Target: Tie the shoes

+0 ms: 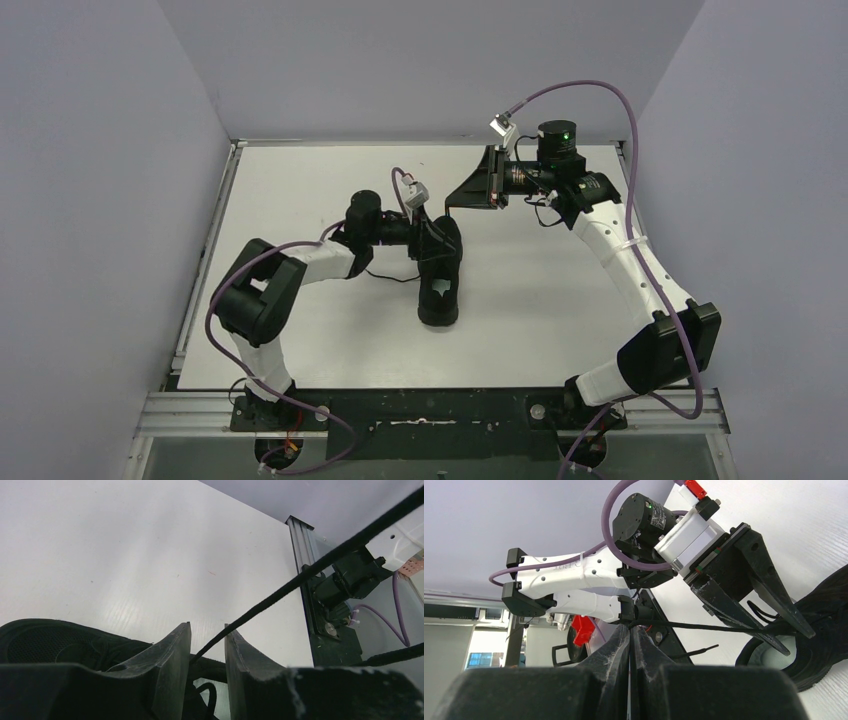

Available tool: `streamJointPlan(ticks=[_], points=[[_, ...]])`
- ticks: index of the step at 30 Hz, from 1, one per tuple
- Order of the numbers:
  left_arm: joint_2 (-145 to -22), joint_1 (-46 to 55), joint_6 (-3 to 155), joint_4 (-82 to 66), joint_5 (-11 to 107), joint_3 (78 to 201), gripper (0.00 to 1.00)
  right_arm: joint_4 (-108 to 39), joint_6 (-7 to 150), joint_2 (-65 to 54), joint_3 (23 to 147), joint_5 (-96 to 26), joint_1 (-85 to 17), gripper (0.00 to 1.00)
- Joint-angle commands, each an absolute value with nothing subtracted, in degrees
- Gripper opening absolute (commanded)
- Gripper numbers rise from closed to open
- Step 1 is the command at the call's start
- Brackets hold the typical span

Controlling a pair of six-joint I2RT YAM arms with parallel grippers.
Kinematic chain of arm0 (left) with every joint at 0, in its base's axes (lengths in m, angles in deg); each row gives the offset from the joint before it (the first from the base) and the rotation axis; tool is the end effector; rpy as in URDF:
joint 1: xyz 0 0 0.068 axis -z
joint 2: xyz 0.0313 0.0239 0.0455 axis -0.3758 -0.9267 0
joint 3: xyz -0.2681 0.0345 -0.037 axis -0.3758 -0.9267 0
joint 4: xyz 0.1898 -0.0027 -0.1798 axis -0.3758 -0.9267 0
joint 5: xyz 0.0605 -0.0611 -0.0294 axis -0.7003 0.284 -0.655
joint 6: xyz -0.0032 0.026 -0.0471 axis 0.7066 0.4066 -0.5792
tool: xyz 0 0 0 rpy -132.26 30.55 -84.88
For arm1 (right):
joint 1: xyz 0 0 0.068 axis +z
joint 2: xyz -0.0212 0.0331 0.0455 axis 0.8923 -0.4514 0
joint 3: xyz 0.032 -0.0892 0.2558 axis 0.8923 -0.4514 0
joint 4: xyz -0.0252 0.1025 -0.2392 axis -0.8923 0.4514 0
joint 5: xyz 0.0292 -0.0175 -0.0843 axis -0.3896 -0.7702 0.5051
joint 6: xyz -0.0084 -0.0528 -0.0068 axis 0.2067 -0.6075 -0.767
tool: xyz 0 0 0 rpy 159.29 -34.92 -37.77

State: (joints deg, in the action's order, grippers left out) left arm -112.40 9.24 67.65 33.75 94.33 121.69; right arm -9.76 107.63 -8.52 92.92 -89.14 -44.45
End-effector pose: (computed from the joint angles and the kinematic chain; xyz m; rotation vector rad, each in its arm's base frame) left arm 0.3124 -0.2238 0.2104 0.9352 1.6003 -1.4371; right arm 0.2938 0.1325 0.3924 -0.3259 2.1874 1.7261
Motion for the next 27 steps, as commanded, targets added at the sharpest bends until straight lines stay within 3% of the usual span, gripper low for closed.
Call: streamJointPlan(ticks=[1,6,13,18,27], points=[[-113.0,9.6,68.2,35.8,93.9,124.7,0.28,-13.3,108.4,-9.2,95.1,-90.6,-44.8,0.0],[-113.6,9.4,67.8,35.8,94.4,125.5,0.19,-13.7,108.7,-9.4,95.4,-90.7,-44.8,0.0],[-113.4,8.1,67.5,35.8,95.1,124.4,0.18,-13.5,108.5,-9.3,95.1,-90.8,-44.8,0.0],[-114.0,7.7,65.3,36.7,95.7,125.0,0.0,-13.5,109.0,-9.4,95.4,-90.0,-44.9,0.0],[-111.9,7.2,64.0,31.1,91.7,123.4,0.0,-16.5,114.7,-15.3,101.5,-78.8,-45.7,0.0]])
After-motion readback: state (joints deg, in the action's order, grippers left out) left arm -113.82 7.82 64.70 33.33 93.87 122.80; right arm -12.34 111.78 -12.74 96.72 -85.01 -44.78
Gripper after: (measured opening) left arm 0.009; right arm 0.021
